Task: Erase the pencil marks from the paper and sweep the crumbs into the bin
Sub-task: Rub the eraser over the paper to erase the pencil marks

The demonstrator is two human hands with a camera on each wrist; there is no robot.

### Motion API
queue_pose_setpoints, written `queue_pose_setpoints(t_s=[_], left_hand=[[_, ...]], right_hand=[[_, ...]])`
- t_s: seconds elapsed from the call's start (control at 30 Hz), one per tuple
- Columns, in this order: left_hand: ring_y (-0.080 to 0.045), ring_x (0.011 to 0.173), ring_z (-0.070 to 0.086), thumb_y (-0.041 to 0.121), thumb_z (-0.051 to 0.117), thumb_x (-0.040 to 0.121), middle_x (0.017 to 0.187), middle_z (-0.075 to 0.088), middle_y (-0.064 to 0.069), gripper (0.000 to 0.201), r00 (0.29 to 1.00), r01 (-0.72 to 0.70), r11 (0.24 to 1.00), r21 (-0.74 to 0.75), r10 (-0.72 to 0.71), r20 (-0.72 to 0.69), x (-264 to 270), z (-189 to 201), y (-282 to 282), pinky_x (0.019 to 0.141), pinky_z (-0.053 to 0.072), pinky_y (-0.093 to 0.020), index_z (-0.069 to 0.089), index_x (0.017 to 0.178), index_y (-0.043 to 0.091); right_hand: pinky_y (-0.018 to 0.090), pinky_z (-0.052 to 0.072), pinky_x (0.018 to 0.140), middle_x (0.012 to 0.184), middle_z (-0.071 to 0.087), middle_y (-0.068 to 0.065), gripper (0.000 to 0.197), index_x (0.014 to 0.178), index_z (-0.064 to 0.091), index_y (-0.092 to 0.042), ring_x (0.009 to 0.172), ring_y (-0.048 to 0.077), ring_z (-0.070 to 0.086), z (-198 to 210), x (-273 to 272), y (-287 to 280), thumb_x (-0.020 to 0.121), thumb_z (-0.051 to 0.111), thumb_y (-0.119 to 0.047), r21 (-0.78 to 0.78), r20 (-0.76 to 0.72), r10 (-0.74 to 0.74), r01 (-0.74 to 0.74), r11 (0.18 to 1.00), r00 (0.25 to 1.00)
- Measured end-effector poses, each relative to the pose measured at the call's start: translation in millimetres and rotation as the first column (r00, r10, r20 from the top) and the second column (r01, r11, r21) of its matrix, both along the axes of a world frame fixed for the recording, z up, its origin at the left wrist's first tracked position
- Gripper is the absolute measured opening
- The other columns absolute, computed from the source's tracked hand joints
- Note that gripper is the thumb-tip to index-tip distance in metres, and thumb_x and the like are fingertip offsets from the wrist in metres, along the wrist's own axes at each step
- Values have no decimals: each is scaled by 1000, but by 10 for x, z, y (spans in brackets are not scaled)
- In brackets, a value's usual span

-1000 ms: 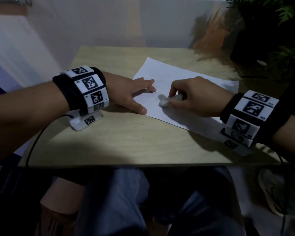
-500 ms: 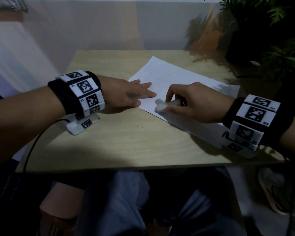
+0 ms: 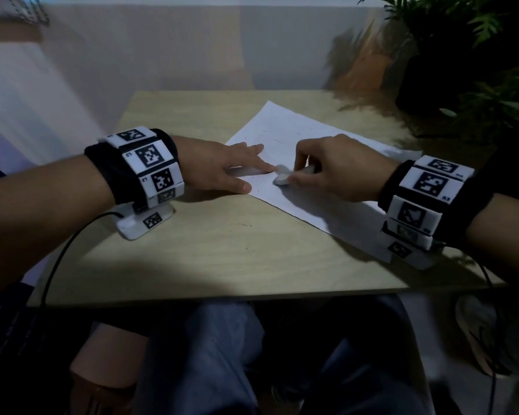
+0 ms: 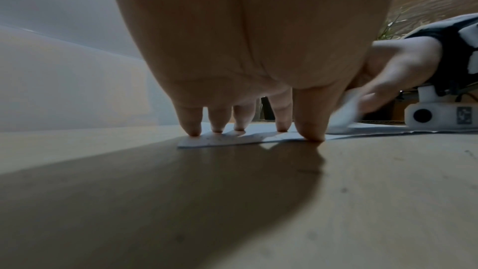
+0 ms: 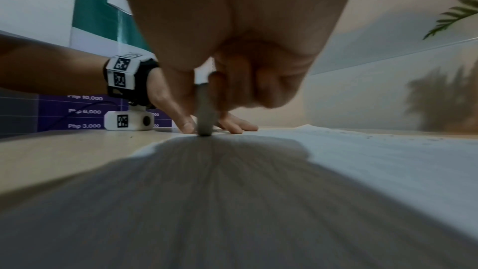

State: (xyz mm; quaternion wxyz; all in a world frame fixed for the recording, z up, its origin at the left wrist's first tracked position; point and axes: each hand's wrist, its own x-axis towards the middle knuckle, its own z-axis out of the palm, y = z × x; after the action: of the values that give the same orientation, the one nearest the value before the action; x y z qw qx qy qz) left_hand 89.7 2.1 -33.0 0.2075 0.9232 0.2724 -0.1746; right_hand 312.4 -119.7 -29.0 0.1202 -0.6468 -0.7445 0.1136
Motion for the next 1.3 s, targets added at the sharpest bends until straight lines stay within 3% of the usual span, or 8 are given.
queue_pose_setpoints(t_s=[0.17, 0.3, 0.5, 0.67, 0.8, 0.97, 1.1, 1.3], left_hand=[[-2, 154, -6, 43, 54, 102, 168, -5, 18, 60, 1000, -1, 1000, 11, 1, 3, -5, -14, 7, 127, 6, -36, 25, 153, 55], [-2, 153, -5, 42, 54, 103, 168, -5, 19, 60, 1000, -4, 1000, 9, 4, 6, -3, -10, 1, 127, 7, -34, 24, 153, 56], [-2, 154, -3, 42, 54, 102, 168, -4, 18, 59, 1000, -11, 1000, 27, 10, 8, -4, 6, -16, 127, 8, -36, 26, 153, 55], [0, 153, -5, 42, 53, 103, 167, -6, 21, 60, 1000, -14, 999, 29, 14, -1, -4, 28, -43, 126, 6, -32, 23, 153, 56], [-3, 154, -6, 43, 53, 102, 168, -6, 18, 60, 1000, -12, 1000, 14, 11, 11, -4, -2, -16, 127, 7, -37, 24, 153, 54], [-1, 153, -8, 41, 52, 103, 167, -8, 19, 61, 1000, -4, 1000, -7, 4, 12, -6, -3, -13, 127, 4, -35, 22, 154, 54], [-2, 153, -8, 41, 53, 103, 168, -7, 17, 61, 1000, -6, 1000, 4, 6, 10, 4, 0, -12, 126, 5, -34, 22, 155, 52], [-4, 154, -8, 41, 53, 103, 168, -7, 16, 60, 1000, -4, 1000, -8, 4, 27, -6, -5, -1, 127, 5, -37, 23, 155, 51]], right_hand=[[20, 36, 60, 68, 57, -14, 37, 85, 61, -27, 68, 3, 54, 29, -61, -60, 81, 66, -64, -122, -83, 107, -117, 986, 991], [29, 36, 62, 73, 57, -13, 39, 82, 58, -29, 72, 5, 53, 0, -10, 7, 79, 67, -67, -30, -26, -20, 19, 999, 999], [22, 37, 61, 71, 55, -15, 35, 87, 56, -28, 69, 2, 51, 8, -48, -43, 84, 67, -60, -106, -50, 85, -90, 990, 995], [31, 41, 65, 78, 59, -13, 37, 88, 56, -28, 76, 11, 56, -18, -10, 8, 83, 64, -64, -48, 3, -5, 5, 999, 1000], [17, 37, 60, 71, 57, -13, 36, 84, 55, -28, 68, 3, 53, 17, -44, -31, 83, 68, -61, -138, -75, 87, -97, 986, 993], [33, 45, 67, 75, 60, -12, 35, 86, 55, -29, 75, 13, 57, -38, 5, 14, 83, 64, -63, -64, -12, -13, 13, 998, 1000], [23, 42, 64, 72, 58, -13, 32, 85, 55, -28, 71, 6, 55, -5, -49, -44, 84, 69, -57, -146, -85, 100, -112, 983, 991], [33, 45, 69, 74, 59, -12, 34, 85, 56, -26, 74, 14, 56, -10, -1, -10, 83, 67, -58, -64, -43, -4, 1, 998, 999]])
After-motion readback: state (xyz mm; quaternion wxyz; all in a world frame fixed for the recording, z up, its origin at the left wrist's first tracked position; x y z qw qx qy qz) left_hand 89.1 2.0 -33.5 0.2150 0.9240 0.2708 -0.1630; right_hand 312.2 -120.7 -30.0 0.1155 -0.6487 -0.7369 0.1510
